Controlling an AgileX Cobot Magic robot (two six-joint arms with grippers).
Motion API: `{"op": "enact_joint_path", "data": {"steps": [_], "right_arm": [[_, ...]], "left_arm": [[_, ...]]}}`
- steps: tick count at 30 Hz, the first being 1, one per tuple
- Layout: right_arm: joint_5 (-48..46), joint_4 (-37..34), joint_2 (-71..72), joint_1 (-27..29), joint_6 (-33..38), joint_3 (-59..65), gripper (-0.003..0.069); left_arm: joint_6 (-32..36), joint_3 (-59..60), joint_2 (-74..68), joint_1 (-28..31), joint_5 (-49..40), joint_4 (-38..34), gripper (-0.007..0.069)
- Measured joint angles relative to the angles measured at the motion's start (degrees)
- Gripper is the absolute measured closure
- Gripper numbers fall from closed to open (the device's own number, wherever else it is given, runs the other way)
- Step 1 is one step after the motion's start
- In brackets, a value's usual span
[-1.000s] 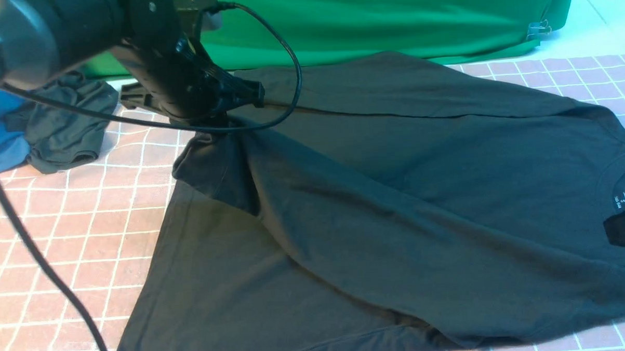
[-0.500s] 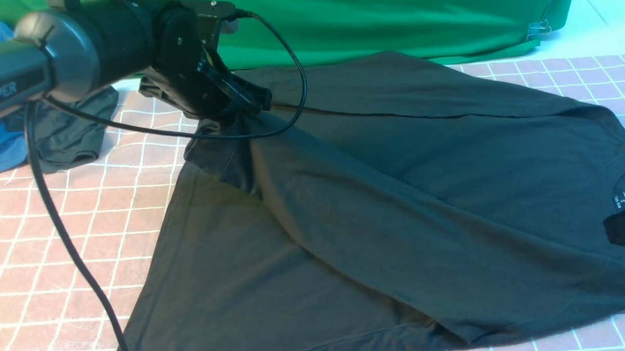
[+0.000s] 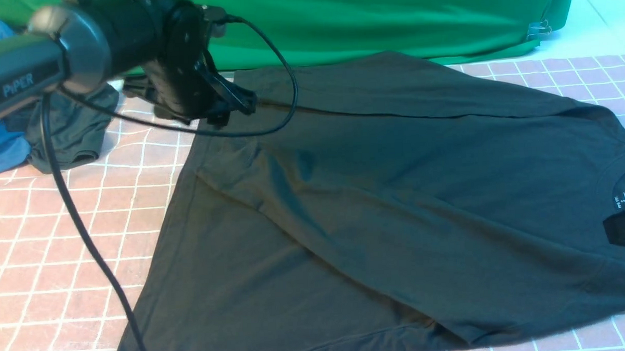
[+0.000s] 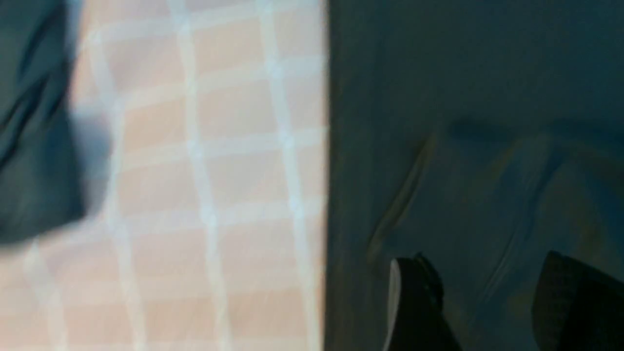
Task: Fold a long-sleeved shirt over a pink coffee tablecloth.
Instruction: 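Grab the top left corner of the dark shirt with the left gripper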
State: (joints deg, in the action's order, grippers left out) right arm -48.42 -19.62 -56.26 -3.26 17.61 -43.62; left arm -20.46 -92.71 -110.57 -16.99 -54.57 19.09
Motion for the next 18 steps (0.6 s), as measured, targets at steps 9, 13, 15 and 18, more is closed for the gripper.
{"op": "enact_joint_path", "data": {"steps": [9,13,15,18], "right_arm": [[-1.0,-0.1,-0.1,0.0,-1.9,0.0,0.0589],[-0.9,-0.1,-0.1,0.0,-1.9,0.0,0.0587],[-0.8,-0.1,-0.1,0.0,-1.9,0.0,0.0585],[-0.6,-0.1,-0.1,0.0,-1.2,0.0,0.0582]], "left_arm": [[-0.7,14.5,12.4,0.1,-6.5,-14.7,0.0601],[-1.1,27.2,18.8,0.0,-6.5,-20.3,0.0611],[-1.8,31.8,21.0,0.0,-5.8,-20.3,0.0611],[-4.9,38.7,23.4,0.0,-4.0,-16.8,0.0609]]}}
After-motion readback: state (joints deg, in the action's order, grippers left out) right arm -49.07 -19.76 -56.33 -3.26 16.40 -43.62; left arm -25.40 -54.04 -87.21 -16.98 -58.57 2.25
